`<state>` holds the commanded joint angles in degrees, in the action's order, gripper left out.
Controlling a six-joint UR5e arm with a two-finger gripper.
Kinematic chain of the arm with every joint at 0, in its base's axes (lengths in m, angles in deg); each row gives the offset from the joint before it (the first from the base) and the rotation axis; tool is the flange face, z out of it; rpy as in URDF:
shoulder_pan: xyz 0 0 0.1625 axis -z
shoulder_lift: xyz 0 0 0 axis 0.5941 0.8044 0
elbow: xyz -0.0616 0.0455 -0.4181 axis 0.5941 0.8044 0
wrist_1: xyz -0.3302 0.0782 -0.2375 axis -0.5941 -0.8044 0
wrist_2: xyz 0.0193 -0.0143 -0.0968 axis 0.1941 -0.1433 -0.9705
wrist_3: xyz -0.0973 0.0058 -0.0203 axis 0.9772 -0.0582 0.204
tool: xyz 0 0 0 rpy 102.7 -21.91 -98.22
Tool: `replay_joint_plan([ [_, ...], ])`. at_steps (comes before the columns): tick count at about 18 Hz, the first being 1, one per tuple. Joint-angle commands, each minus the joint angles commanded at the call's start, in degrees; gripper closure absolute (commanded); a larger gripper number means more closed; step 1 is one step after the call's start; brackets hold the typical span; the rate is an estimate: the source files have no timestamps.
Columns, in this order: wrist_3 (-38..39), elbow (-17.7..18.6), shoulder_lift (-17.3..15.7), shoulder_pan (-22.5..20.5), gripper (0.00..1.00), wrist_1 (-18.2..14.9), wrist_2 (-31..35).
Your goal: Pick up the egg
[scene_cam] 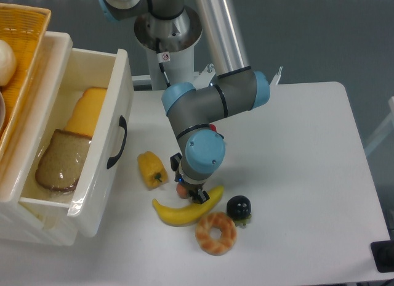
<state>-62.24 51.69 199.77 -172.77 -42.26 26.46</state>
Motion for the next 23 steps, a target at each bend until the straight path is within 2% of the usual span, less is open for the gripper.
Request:
replay_joint_plan([
  [4, -0.26, -0.52, -0.35, -0.09, 0.75, 0.0, -0.09],
  [9, -2.98, -2.28, -1.23, 0.0, 0.76, 0.0, -0.17],
  [15, -11.5, -2.81, -3.95, -0.79, 0.76, -0.09, -0.18],
  [17, -12.65, -3.25, -5.09, -1.14, 0.77, -0.09, -0.26],
  [18, -13.35, -3.43, -5.71, -1.23, 0.81, -0.09, -0.35],
  [23, -14.59, -4.83, -6.42, -1.32, 0.82, -0.7, -0.35],
])
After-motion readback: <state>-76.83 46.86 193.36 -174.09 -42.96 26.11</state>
